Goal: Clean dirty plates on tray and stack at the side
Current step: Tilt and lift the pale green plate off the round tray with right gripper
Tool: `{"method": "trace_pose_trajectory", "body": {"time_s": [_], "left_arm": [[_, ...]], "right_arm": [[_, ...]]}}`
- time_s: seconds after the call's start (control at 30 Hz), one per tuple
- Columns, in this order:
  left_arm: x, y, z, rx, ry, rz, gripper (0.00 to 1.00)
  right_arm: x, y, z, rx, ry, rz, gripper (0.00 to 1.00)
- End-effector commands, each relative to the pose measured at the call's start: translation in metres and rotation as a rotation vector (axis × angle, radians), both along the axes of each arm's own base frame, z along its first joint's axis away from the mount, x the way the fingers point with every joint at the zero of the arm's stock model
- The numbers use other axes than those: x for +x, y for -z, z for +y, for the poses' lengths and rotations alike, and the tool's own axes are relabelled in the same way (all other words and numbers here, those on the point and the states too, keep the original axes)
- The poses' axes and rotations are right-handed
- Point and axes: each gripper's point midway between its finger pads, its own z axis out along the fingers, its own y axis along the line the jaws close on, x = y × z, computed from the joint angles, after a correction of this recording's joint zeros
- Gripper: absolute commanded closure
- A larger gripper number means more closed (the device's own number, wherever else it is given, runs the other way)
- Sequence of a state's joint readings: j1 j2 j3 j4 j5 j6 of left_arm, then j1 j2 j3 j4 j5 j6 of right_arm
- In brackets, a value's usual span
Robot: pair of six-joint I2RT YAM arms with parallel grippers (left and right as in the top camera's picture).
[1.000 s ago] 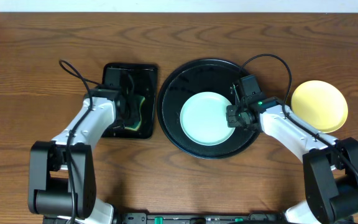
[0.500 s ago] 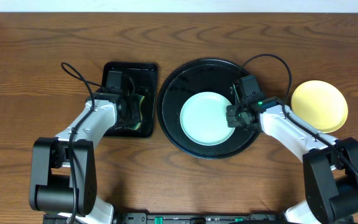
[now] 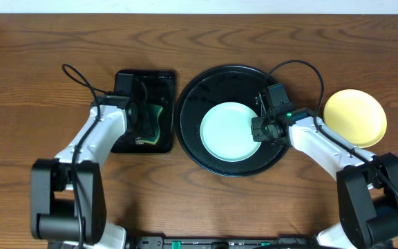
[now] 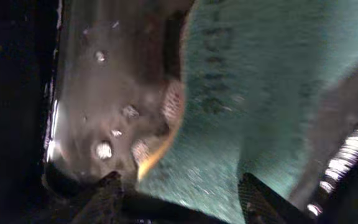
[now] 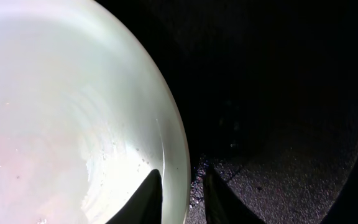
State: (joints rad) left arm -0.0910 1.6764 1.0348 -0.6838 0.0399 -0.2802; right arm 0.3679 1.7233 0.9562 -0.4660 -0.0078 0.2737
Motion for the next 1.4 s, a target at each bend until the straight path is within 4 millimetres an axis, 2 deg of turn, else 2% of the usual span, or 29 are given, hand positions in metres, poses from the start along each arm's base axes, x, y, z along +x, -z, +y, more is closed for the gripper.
{"method": "trace_pose_trajectory", "body": {"time_s": [0.0, 0.17, 0.37, 0.4, 0.47, 0.53, 0.67, 0.9, 1.1, 1.37], "left_arm": [[0.011, -0.028, -0.008, -0.038, 0.019, -0.087, 0.36], [0.013, -0.045, -0.008, -0.042, 0.019, -0.141, 0.30], [0.012, -0.043, -0.008, -0.041, 0.019, -0.134, 0.20], [0.012, -0.043, -0.008, -0.041, 0.019, -0.135, 0.19], [0.012, -0.043, -0.008, -0.041, 0.019, -0.134, 0.18], [0.012, -0.043, -0.008, -0.041, 0.019, -0.135, 0.18], [0.012, -0.043, -0.008, -0.041, 0.019, -0.135, 0.18], [0.012, -0.043, -0.008, -0.042, 0.019, -0.135, 0.17], [0.012, -0.043, -0.008, -0.042, 0.019, -0.135, 0.17], [0.012, -0.043, -0.008, -0.042, 0.019, -0.135, 0.17]], "right_arm": [[0.001, 0.001, -0.002, -0.001, 0.002, 0.000, 0.78], [0.001, 0.005, -0.001, -0.002, 0.000, 0.005, 0.78], [-0.002, 0.022, 0.004, 0.019, -0.012, 0.049, 0.85], [-0.003, 0.025, 0.007, 0.032, -0.017, 0.059, 0.87], [-0.004, 0.027, 0.012, 0.056, -0.026, 0.066, 0.99], [0.000, 0.021, 0.014, 0.068, -0.028, 0.049, 0.99], [0.017, -0.013, 0.012, 0.064, -0.015, -0.055, 0.99], [0.042, -0.101, -0.010, -0.067, -0.047, -0.326, 0.99], [0.040, -0.157, -0.022, -0.229, -0.100, -0.507, 0.99], [0.024, -0.206, -0.028, -0.597, -0.107, -0.669, 0.99]]}}
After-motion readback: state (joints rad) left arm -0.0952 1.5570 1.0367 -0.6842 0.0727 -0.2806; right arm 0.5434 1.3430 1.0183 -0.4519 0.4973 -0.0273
